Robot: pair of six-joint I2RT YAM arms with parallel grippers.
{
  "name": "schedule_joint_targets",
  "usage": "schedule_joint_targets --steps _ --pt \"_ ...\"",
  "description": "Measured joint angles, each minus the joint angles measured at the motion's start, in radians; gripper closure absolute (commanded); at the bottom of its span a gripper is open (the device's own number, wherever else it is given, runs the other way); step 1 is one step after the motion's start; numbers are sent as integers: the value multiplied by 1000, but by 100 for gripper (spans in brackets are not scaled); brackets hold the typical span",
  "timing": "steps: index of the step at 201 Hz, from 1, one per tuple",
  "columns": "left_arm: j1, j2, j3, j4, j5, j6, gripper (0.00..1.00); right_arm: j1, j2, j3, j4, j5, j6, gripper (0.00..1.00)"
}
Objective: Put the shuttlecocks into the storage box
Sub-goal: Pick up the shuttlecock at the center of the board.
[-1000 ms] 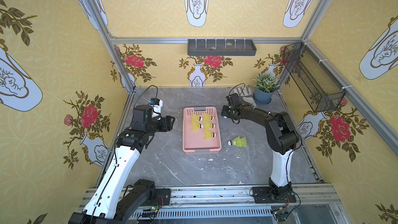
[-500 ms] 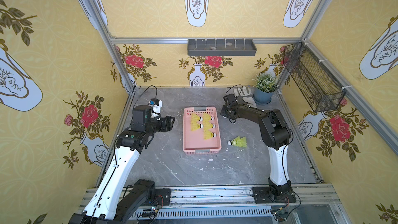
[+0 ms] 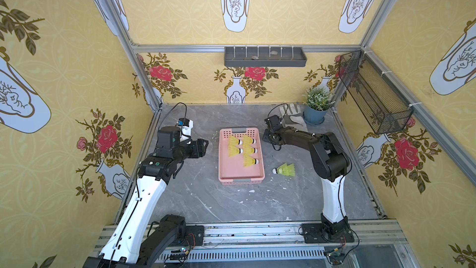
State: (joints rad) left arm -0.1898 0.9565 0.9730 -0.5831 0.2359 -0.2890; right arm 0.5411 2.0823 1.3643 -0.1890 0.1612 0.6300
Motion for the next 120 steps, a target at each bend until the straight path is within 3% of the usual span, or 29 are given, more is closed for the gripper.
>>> schedule_joint_targets --steps 75,120 --pt "2 2 0 1 33 0 28 6 -246 -181 74 -129 -167 82" --pt "2 32 -2 45 212 4 29 15 -412 -217 73 -333 -355 80"
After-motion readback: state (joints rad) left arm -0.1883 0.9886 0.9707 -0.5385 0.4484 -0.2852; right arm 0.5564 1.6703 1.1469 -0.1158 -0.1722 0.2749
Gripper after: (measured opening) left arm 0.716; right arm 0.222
